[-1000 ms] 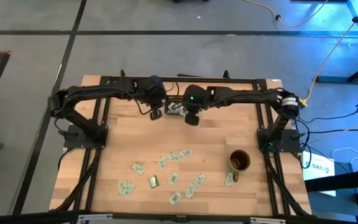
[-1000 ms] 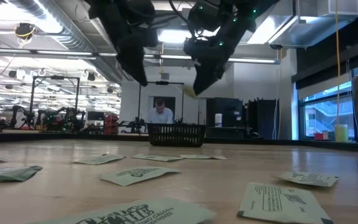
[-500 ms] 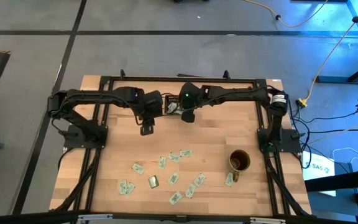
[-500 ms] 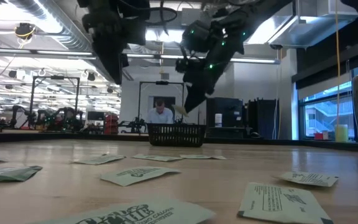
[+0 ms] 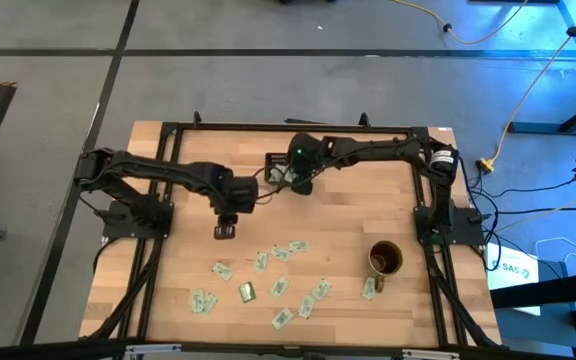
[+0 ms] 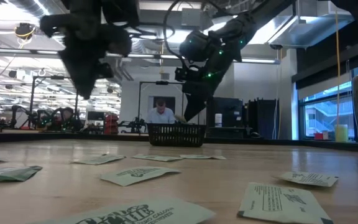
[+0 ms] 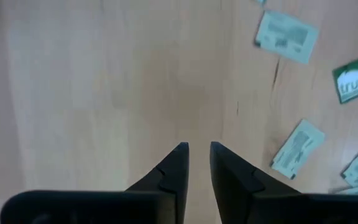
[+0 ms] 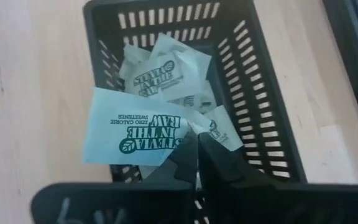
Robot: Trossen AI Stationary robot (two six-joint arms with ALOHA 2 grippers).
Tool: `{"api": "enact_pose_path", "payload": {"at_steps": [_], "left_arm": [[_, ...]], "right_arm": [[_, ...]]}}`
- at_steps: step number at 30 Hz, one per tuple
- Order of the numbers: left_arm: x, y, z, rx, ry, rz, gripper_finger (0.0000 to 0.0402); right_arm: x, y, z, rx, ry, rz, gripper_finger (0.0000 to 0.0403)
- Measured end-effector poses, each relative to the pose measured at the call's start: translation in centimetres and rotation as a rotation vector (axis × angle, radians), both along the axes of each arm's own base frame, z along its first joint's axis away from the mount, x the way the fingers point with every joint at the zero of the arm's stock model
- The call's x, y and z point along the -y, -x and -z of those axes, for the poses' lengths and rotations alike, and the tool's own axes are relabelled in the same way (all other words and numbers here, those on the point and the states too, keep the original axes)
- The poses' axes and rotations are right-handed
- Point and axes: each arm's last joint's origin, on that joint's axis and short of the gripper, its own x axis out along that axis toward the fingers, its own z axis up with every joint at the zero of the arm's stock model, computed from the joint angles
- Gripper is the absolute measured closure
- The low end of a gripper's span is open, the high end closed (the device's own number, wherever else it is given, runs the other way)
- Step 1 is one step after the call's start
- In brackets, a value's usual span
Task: Pick and place Stevia / Truvia into bins
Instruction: Put the white stevia packet into the black bin
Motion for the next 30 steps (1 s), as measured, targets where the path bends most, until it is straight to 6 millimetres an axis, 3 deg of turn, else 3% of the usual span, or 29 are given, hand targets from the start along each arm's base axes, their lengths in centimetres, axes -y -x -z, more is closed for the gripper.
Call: {"api": "enact_pose_path", "payload": {"at_steps": [13, 20, 30], "left_arm": [[4.5, 0.8, 2.3, -0.006, 0.002, 0.167, 0.0301], [5.9, 1.6, 3.5, -0.024, 0.015, 0.217, 0.0303], [6.9, 2.5, 5.5, -0.004, 0.062, 0.295, 0.03]], "right_arm": [[0.1, 0.0, -0.1, 0.008, 0.001, 0.006, 0.0321], [0.0, 0.0, -0.2, -0.002, -0.004, 0.005, 0.032], [-0.6, -1.5, -2.9, 0.062, 0.018, -0.024, 0.0319]]}}
